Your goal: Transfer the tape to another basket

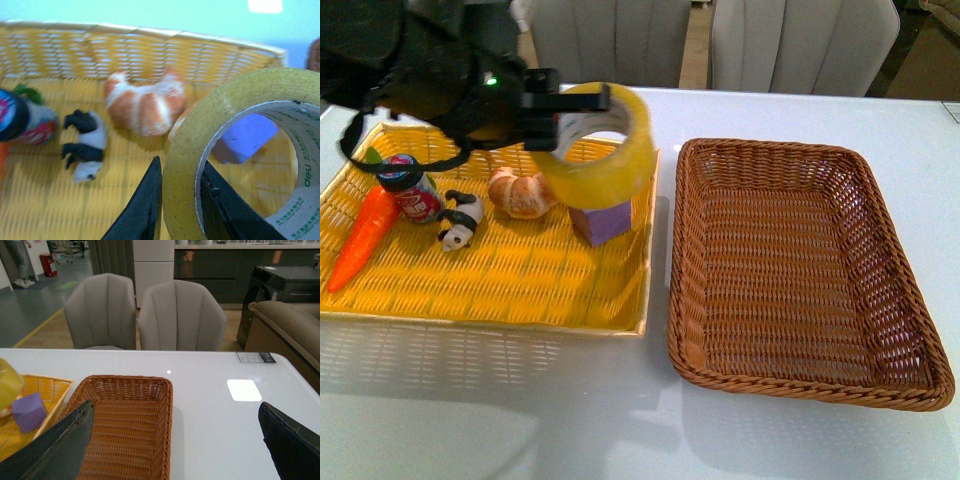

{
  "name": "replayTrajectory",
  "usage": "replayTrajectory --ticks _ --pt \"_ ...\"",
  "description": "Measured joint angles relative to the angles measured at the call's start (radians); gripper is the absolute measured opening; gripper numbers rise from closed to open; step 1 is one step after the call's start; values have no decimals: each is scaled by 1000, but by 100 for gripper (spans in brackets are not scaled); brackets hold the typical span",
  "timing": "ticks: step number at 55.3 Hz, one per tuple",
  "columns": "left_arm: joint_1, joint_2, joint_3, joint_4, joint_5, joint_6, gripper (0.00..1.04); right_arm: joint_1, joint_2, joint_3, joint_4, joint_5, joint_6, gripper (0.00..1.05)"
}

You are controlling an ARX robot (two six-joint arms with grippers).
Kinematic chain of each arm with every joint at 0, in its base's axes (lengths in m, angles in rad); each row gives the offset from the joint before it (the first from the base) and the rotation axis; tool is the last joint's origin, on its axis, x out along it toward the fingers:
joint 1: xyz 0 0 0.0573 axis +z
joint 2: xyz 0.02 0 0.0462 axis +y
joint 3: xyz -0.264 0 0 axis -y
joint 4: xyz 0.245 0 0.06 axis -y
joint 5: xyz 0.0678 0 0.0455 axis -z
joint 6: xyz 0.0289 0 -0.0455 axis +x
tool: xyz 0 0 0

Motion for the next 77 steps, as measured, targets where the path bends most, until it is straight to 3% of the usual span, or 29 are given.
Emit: replayTrajectory --ticks 7,28,54,63,71,74,77 --pt "-90 77 111 -34 5 -1 15 0 0 0 0 0 0 96" --pt "-248 265 327 -124 6 -23 15 0 0 0 0 0 0 96" --pt "-307 352 417 -164 5 -34 15 0 0 0 0 0 0 96" --pt "-309 348 409 -129 17 -47 54 0 0 0 0 0 0 96" --pt "-303 252 264 -11 15 -55 89 0 0 0 0 0 0 96" --pt "-294 200 204 39 16 -55 97 0 0 0 0 0 0 96" --pt "-279 138 137 91 17 -57 96 0 0 0 0 0 0 96"
